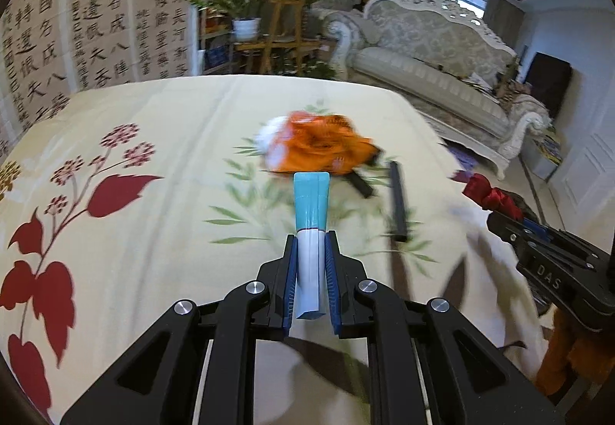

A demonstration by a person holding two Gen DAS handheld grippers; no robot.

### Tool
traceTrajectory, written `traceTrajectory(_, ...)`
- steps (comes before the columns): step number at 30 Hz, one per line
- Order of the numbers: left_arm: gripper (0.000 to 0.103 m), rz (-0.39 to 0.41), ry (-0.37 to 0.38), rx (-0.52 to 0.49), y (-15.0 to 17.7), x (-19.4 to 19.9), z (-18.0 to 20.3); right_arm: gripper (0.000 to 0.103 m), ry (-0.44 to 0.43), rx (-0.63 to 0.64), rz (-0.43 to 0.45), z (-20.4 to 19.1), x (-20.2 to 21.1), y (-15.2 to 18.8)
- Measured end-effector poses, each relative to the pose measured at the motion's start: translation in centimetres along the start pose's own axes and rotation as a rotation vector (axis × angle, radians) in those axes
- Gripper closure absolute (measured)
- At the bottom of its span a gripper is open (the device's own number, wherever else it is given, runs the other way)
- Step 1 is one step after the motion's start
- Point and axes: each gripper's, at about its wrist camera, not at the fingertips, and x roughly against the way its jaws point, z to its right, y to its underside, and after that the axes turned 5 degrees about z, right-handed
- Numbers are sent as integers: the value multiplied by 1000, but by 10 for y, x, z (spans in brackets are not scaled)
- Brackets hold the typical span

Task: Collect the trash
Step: 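Carry the blue-and-white tube and red cloth over the trash bin, then open both tools to drop the tube and cloth into the bin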

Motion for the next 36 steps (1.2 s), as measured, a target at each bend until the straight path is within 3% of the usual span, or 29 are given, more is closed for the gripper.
traceTrajectory(16, 88, 0, 196, -161, -4, -16, 119, 81, 221, -161, 37, 115, 32, 20)
traceTrajectory(36, 88, -21, 274, -346, -6, -67, 228, 81, 306, -270, 43, 201, 22, 30)
